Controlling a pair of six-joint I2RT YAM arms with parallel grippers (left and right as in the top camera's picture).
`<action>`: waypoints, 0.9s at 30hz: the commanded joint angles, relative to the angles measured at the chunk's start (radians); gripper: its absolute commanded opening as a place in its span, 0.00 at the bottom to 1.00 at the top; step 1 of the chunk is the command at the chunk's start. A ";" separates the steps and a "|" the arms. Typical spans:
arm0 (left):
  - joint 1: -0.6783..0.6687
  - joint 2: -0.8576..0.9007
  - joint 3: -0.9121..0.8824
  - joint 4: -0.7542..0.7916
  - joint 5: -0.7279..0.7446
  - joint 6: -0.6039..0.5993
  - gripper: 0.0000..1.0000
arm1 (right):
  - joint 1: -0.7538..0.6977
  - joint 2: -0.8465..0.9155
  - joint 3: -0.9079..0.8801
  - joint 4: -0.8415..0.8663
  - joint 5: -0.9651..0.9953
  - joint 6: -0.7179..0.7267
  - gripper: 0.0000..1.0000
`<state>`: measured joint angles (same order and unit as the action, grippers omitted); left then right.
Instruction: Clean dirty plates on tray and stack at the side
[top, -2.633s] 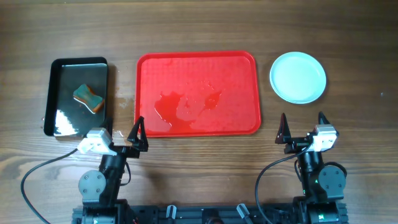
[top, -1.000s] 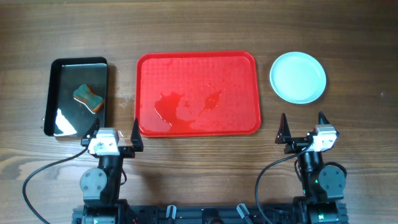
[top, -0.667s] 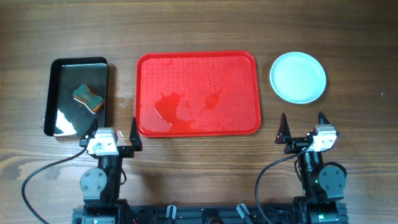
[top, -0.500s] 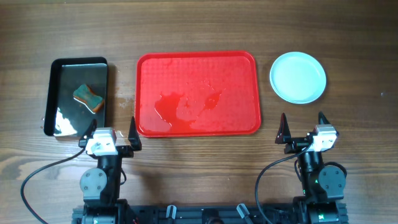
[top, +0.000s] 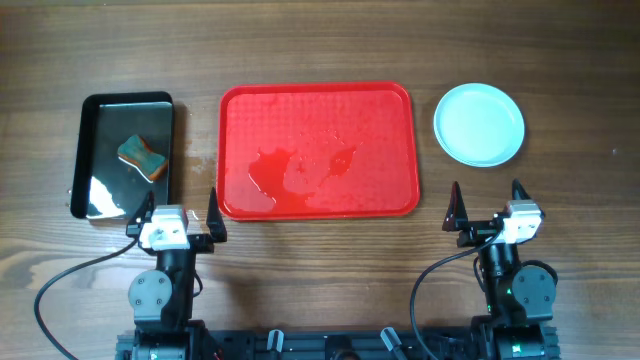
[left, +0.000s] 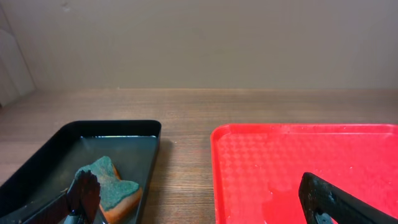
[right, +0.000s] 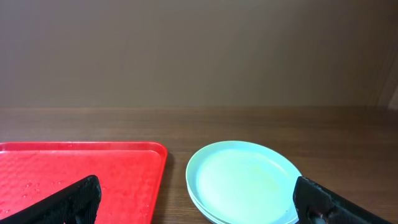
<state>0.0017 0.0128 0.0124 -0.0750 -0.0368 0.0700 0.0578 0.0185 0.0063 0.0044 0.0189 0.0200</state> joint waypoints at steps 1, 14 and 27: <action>-0.005 -0.010 -0.007 0.000 -0.014 0.034 1.00 | -0.005 -0.005 -0.001 0.002 -0.018 -0.018 1.00; -0.005 -0.010 -0.007 0.001 -0.028 0.030 1.00 | -0.005 -0.005 -0.001 0.002 -0.018 -0.018 1.00; -0.005 -0.010 -0.007 0.006 -0.021 0.027 1.00 | -0.005 -0.005 -0.001 0.002 -0.018 -0.018 1.00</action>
<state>0.0017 0.0128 0.0124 -0.0742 -0.0410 0.0853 0.0578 0.0185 0.0063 0.0044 0.0189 0.0200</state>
